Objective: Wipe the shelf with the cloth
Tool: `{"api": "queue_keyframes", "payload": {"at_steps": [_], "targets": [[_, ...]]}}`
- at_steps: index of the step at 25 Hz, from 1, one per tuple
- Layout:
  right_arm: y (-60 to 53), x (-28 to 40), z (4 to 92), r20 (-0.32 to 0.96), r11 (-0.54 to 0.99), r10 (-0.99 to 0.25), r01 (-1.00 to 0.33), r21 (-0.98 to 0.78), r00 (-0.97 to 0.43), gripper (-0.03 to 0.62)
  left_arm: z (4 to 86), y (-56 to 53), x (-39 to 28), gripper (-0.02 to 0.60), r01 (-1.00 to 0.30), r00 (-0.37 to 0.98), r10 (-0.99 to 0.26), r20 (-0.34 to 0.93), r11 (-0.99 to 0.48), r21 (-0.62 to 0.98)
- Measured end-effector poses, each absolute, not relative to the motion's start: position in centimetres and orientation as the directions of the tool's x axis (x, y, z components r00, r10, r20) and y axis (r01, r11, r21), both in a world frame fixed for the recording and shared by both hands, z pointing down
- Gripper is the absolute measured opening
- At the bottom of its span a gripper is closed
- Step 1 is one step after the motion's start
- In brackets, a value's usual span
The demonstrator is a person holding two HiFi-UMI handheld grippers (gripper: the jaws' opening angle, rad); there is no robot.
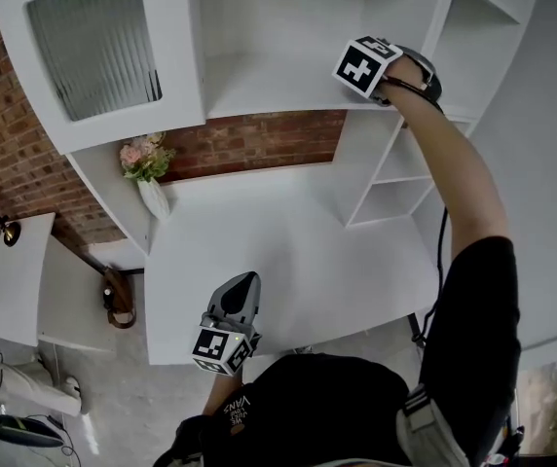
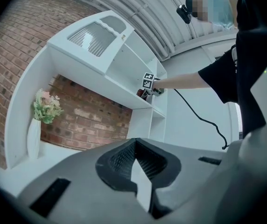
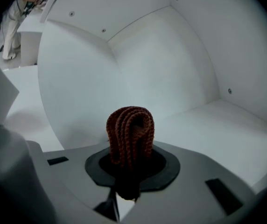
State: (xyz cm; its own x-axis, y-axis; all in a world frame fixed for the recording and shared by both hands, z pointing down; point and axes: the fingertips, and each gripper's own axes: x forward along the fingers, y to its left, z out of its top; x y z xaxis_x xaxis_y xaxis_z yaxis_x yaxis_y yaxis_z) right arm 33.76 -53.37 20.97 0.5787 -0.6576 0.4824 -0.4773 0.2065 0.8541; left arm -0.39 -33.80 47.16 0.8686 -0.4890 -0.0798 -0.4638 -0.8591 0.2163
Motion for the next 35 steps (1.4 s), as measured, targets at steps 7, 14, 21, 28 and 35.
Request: {"api": "queue_keyframes", "payload": {"at_steps": [7,14,21,28,35], "targets": [[-52.7,35.1,21.5,0.4,0.277,-0.607,-0.289,0.916,0.686,0.069,47.1,-33.9,0.2,0.005,-0.443,0.878,-0.471,-0.088,-0.868,0.224],[-53.5,33.2,20.6,0.397,0.228,-0.688,-0.338,0.913,0.608,0.069,47.1,-33.9,-0.6,0.005,-0.46,0.869,-0.487,-0.084,-0.859,0.223],[-55.1,25.1,18.4,0.443,0.18,-0.845,-0.623,0.762,0.298,0.069,46.9,-33.3,-2.2,0.005,-0.493,0.853,-0.517,-0.072,-0.844,0.212],[-56.4,15.8,17.9,0.467,0.308,-0.88,-0.85,0.427,-0.085,0.069,46.7,-32.5,-5.1,0.005,-0.548,0.822,-0.568,-0.052,-0.812,0.2],[-56.3,7.7,18.6,0.432,0.451,-0.824,-0.886,0.11,-0.366,0.069,46.6,-31.7,-8.1,0.005,-0.597,0.788,-0.615,-0.043,-0.779,0.192]]}}
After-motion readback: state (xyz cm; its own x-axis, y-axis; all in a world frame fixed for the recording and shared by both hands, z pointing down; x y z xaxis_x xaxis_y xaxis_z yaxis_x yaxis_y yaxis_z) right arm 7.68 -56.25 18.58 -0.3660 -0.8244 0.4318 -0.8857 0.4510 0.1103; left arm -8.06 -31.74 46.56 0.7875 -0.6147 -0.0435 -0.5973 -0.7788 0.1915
